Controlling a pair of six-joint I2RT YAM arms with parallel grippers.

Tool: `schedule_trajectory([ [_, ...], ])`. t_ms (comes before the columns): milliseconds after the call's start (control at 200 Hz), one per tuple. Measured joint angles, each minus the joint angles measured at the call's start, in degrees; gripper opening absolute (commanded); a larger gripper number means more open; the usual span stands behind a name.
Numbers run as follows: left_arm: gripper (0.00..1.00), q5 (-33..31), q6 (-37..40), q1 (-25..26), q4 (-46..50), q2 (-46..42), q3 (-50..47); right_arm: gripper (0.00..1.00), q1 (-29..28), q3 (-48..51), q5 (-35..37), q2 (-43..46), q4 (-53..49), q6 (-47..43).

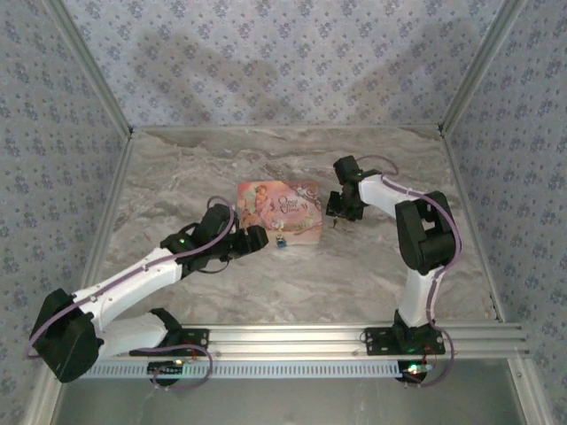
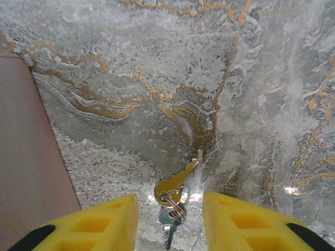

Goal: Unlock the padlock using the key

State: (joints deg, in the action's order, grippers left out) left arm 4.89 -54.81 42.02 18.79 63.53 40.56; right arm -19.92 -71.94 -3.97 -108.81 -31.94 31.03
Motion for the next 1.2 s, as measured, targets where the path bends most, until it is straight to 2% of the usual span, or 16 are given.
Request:
schedule_trajectory([
  [170,0.79,0.0,-0.4,0.0,-0.8,0.0,-0.1,0.38,-1.3,0.0,1.3,-0.6,-1.7,-0.4],
  [859,0.78,0.0,-0.8,0.0,-0.9,0.0,-0.3,0.02,-1.2,-2.6,2.0,-2.3,-3.8,-2.4],
  [1034,0.78,0.0,-0.8,0.2,-0.9,0.0,-0.3,0.01,-1.0,-0.5,1.6,-0.1,-2.6,-2.6],
  [1204,0.78,0.0,-0.8,0.5,-0.8,0.0,-0.2,0.01,-0.5,1.5,1.1,6.7,-2.5,-3.4],
])
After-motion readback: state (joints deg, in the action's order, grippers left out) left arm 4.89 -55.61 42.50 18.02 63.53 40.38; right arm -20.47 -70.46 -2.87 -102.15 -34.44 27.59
